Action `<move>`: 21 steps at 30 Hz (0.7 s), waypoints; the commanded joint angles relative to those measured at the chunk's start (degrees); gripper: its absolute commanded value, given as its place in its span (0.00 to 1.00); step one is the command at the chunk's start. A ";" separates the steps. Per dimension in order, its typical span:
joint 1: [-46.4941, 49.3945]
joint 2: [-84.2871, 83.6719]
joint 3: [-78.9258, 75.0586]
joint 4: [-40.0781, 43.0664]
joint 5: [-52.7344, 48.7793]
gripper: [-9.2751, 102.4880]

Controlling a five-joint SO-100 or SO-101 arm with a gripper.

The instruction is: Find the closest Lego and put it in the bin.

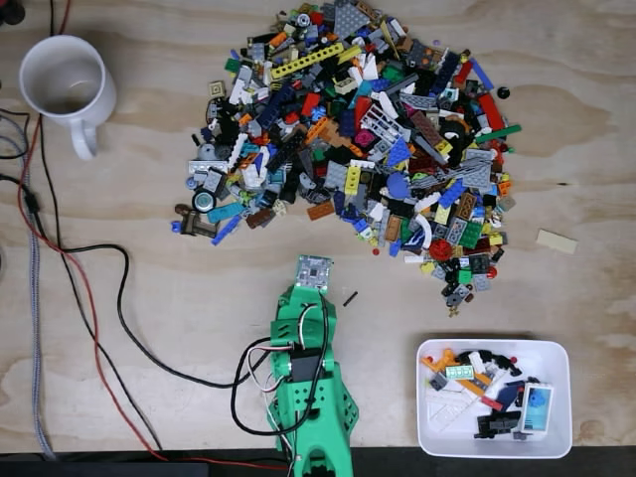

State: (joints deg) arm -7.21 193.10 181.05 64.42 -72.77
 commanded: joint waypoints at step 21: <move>10.02 -72.77 -50.89 -16.61 3.52 0.22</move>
State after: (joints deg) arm 0.44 127.53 141.68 50.45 -67.94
